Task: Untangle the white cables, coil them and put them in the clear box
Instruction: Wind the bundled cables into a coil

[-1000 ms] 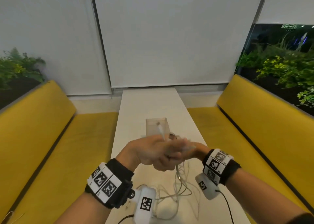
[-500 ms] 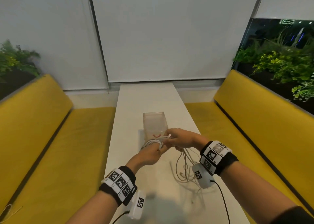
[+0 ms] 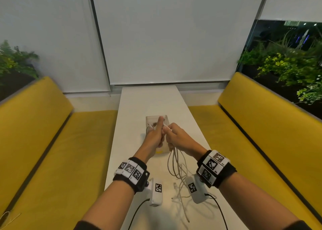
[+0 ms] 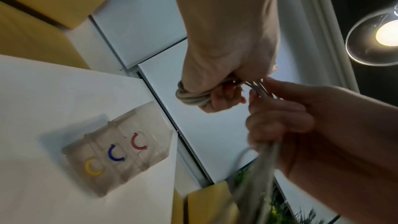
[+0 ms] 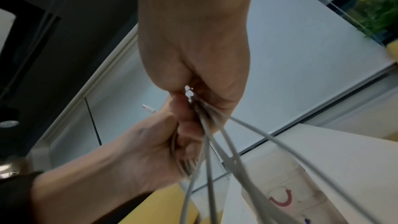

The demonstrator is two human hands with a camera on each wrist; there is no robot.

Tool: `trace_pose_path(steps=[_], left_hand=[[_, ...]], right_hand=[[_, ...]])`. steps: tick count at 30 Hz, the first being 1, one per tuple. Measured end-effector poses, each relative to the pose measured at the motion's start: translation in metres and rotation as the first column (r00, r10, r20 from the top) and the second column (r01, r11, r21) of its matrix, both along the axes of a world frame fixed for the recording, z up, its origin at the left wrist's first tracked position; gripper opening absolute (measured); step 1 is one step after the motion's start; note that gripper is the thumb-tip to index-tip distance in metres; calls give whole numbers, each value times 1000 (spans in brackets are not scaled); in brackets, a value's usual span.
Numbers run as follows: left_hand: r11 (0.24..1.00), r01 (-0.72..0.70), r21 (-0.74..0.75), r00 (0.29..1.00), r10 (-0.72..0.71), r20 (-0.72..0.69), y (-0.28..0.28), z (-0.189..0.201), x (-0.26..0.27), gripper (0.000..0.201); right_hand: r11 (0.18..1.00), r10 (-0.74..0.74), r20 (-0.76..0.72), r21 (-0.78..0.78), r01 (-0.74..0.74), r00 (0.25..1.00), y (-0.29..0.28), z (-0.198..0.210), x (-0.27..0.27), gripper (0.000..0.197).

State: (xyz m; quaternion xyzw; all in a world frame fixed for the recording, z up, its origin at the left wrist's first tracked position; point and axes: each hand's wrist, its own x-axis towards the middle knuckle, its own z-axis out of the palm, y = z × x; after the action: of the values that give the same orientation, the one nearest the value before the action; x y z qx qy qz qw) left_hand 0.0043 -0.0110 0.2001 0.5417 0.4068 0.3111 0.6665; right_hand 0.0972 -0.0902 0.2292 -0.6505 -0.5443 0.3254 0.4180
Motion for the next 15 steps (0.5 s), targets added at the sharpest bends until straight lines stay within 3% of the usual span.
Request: trace_pose_path(steps=[3, 6, 8, 12, 14, 15], left_hand=[[990, -132, -58, 990, 135, 44, 8, 5, 8, 78], [962, -231, -143, 956, 252, 150, 15, 16, 12, 64], [960, -196, -198, 928, 247, 279, 17, 33, 10, 53], [961, 151, -231, 784, 26, 620, 10, 66, -5, 57], [901, 415, -127, 690, -221, 689, 2, 76, -14, 58], [833, 550, -64, 618, -354, 702, -3, 79, -17, 57]], right_hand=[[1000, 5, -92, 17, -3, 996, 2, -6, -6, 39], [997, 77, -277, 39, -68, 958, -2, -18, -14, 34], [989, 145, -369, 26, -146, 918, -9, -26, -20, 36], [980, 184, -291, -13, -197, 939, -15, -41, -26, 47], [977, 193, -198, -52, -207, 961, -9, -46, -18, 43], [973, 207, -137, -75, -219, 969, -5, -47, -14, 43]])
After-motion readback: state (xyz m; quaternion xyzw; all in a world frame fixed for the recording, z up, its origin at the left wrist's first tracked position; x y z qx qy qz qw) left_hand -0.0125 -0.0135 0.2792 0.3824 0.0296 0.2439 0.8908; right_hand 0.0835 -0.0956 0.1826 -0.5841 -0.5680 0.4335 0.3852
